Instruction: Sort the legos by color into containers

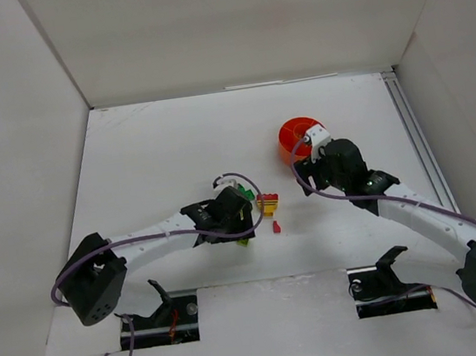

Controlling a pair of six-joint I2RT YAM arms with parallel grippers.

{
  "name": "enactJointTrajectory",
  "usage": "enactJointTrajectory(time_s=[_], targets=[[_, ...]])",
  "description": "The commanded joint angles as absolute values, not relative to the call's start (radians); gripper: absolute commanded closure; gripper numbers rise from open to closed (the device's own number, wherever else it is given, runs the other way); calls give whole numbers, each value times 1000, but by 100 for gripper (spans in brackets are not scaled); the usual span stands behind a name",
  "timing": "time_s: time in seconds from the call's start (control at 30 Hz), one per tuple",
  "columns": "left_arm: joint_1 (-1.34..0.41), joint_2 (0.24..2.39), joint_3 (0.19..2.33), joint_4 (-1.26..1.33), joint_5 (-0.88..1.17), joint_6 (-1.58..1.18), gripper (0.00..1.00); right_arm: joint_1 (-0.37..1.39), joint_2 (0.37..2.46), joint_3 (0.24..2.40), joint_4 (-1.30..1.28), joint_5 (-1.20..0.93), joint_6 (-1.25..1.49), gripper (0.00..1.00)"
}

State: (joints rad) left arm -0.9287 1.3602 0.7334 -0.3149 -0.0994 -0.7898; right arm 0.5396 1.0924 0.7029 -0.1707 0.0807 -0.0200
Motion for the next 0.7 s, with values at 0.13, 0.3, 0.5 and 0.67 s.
enactJointTrajectory(time_s=[0.13,0.3,0.5,0.67], targets=[[-1006,1322,738,-310,-115,-785,32,558,1069,689,-183,143,3,18],[-1057,1405,793,-368,-155,-765,32,558,1060,680,-192,164,24,18],[-1057,1506,834,-417,-212,-776,33,558,1040,670,-201,173,25,18],[-1057,1568,864,-430,-250,-808,36,558,1009,661,-201,173,25,18]])
